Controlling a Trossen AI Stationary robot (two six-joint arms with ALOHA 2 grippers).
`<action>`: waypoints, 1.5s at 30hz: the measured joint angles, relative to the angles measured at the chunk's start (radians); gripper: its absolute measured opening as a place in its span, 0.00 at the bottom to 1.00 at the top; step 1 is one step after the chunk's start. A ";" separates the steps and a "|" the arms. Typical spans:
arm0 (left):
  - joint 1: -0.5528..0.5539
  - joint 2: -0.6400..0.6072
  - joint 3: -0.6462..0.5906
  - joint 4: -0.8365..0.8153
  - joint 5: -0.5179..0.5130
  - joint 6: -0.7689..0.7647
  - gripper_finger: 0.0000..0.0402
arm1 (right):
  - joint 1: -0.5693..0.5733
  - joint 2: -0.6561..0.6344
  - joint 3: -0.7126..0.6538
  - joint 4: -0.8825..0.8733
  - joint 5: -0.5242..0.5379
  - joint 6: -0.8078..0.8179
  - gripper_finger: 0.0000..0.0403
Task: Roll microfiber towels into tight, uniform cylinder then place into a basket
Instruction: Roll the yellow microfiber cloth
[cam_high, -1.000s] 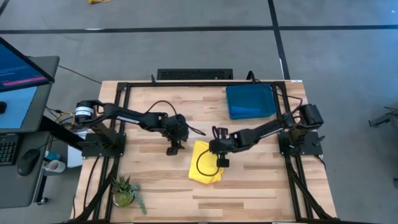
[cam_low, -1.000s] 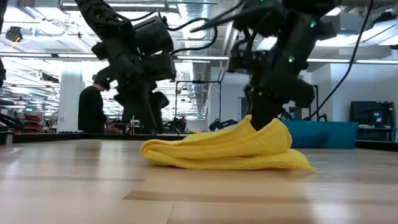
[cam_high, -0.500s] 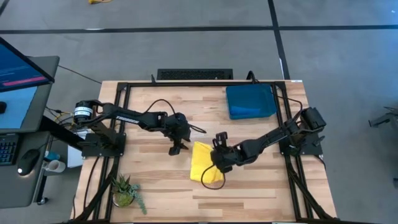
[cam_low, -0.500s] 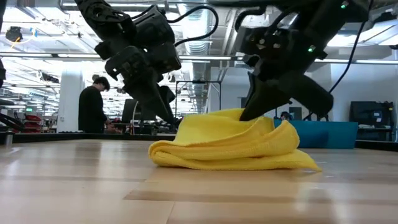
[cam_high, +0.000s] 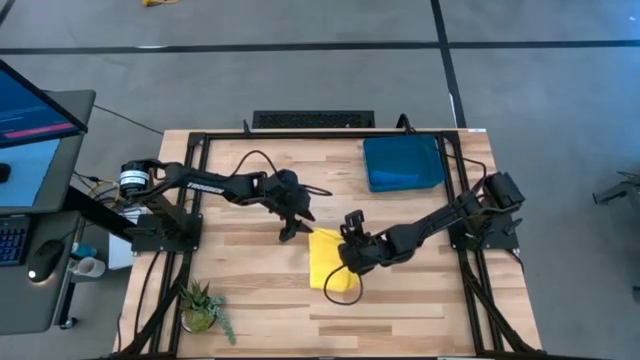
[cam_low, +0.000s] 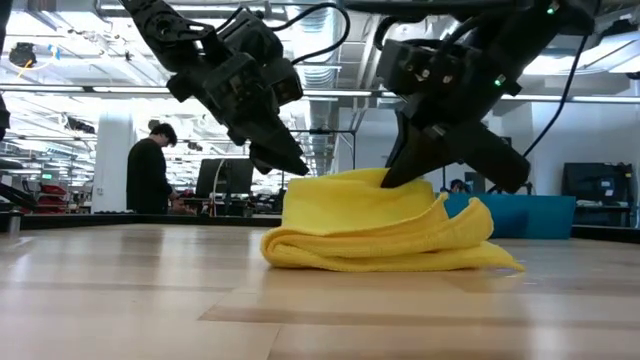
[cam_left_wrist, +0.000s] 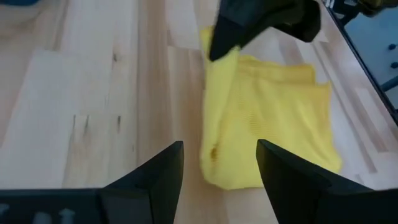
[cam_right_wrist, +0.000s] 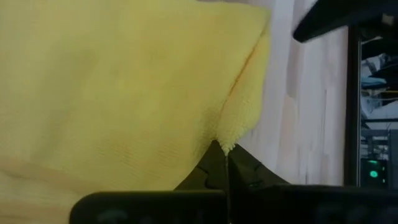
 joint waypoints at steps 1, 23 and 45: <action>-0.003 0.000 0.000 0.000 0.000 -0.001 0.49 | -0.004 0.000 0.000 0.001 0.000 0.000 0.01; -0.092 0.143 0.009 0.077 -0.113 0.089 0.42 | -0.024 -0.001 0.001 0.002 -0.001 0.001 0.01; -0.366 0.145 0.009 0.039 -0.750 0.479 0.01 | -0.008 -0.001 0.001 0.003 -0.117 0.199 0.05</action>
